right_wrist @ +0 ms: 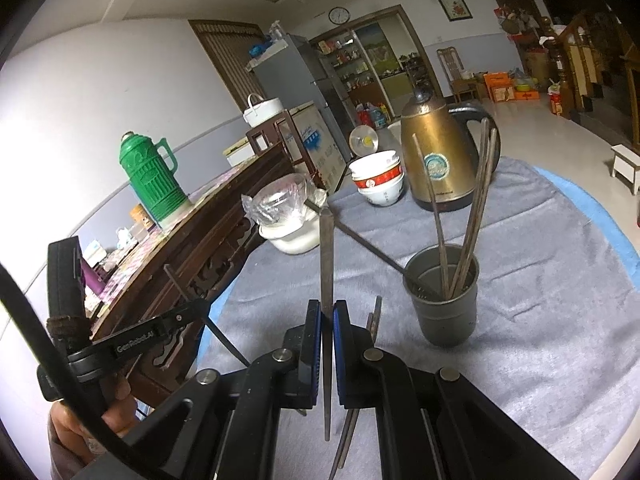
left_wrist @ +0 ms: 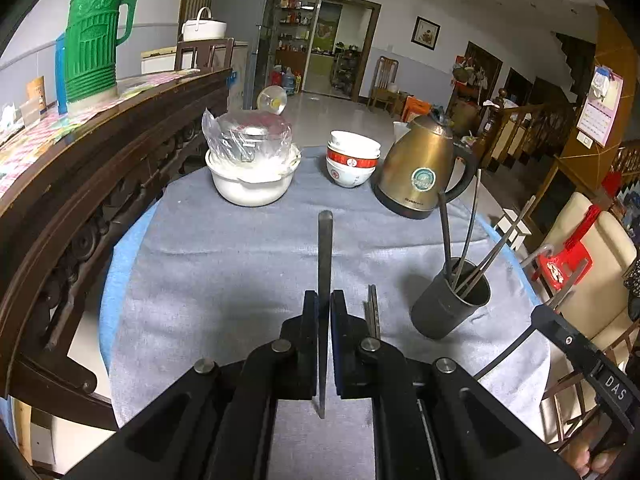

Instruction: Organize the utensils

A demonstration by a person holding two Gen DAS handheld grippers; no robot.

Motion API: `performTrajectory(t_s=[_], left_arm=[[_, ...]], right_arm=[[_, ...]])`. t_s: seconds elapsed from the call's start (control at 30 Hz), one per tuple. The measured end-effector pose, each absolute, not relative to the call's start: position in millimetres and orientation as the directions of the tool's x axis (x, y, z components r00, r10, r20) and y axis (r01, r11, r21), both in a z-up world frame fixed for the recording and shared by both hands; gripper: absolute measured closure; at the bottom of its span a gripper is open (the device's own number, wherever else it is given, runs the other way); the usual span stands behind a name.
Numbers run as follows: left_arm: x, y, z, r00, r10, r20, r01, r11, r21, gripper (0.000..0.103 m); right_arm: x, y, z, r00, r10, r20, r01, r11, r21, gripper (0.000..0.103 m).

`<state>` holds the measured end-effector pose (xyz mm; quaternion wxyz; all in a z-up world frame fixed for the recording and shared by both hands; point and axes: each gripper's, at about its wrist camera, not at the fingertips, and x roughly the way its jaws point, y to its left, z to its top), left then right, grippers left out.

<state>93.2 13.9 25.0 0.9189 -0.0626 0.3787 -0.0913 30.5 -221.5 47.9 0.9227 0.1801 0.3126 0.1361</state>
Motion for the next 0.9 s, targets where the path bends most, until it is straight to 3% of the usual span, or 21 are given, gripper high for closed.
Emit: performTrajectory(t_s=[0.5, 0.77, 0.87, 0.9], left_arm=[[79, -8, 61, 0.747, -0.242, -0.619, 0.182, 0.970, -0.160, 0.097], [114, 41, 34, 0.682, -0.205, -0.702, 0.037, 0.968, -0.246, 0.097], [134, 57, 10, 0.628, -0.214, -0.749, -0.004, 0.961, -0.278, 0.089], [143, 61, 0, 0.602, -0.208, -0.771, -0.026, 0.960, -0.279, 0.080]], right_arm=[[21, -270, 62, 0.833, 0.280, -0.478, -0.042, 0.893, 0.449, 0.097], [20, -277, 59, 0.826, 0.293, -0.481, -0.040, 0.882, 0.470, 0.097], [22, -275, 56, 0.821, 0.301, -0.485, -0.043, 0.880, 0.473, 0.097], [22, -272, 56, 0.818, 0.296, -0.493, -0.042, 0.886, 0.461, 0.097]])
